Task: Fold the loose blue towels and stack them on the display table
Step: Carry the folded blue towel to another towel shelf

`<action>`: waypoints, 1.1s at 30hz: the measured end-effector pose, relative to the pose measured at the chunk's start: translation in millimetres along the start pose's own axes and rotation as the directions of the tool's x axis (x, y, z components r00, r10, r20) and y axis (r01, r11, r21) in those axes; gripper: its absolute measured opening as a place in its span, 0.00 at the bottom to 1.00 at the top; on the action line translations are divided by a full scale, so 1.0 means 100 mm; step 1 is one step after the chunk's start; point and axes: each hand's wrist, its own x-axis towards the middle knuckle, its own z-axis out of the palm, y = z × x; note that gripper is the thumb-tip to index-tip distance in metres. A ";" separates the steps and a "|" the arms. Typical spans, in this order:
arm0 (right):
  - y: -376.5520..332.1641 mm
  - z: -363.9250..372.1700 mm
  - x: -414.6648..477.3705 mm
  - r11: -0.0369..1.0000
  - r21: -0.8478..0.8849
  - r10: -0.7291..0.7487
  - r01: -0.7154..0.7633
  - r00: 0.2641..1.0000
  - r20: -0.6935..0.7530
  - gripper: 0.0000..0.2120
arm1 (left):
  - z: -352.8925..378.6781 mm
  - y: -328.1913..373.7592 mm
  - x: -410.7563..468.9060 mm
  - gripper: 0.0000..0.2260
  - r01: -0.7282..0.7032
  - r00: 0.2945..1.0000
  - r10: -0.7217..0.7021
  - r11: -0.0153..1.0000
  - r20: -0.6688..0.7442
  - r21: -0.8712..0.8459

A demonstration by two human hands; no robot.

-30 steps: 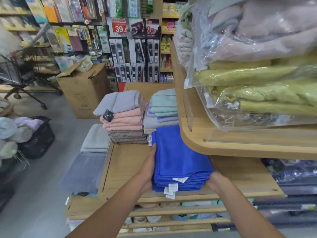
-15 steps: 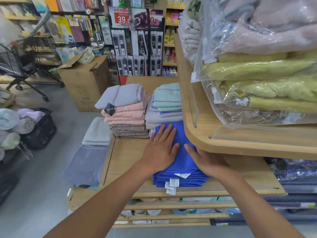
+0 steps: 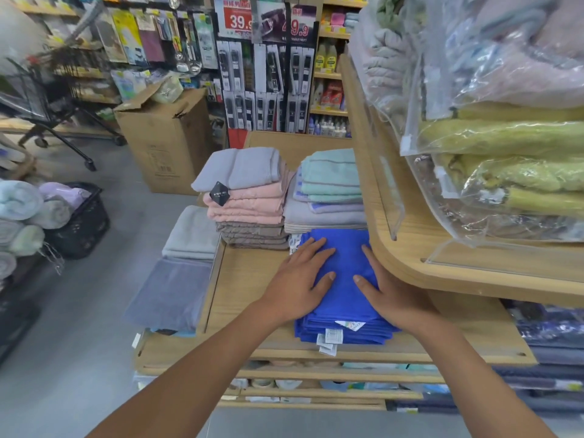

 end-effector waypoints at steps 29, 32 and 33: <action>-4.75 3.41 -0.60 0.775 0.630 -0.403 -0.047 0.732 0.550 0.13 | -1.77 -3.33 -5.76 0.10 0.755 0.314 -0.946 0.301 -0.081 -0.583; -5.10 3.62 -0.29 0.764 0.634 -0.390 -0.120 0.698 0.601 0.12 | -1.95 -3.62 -5.67 0.12 0.739 0.291 -0.955 0.257 -0.048 -0.623; -5.24 3.69 -0.16 0.758 0.637 -0.389 -0.140 0.687 0.614 0.11 | -2.03 -3.74 -5.62 0.12 0.737 0.288 -0.957 0.238 -0.025 -0.632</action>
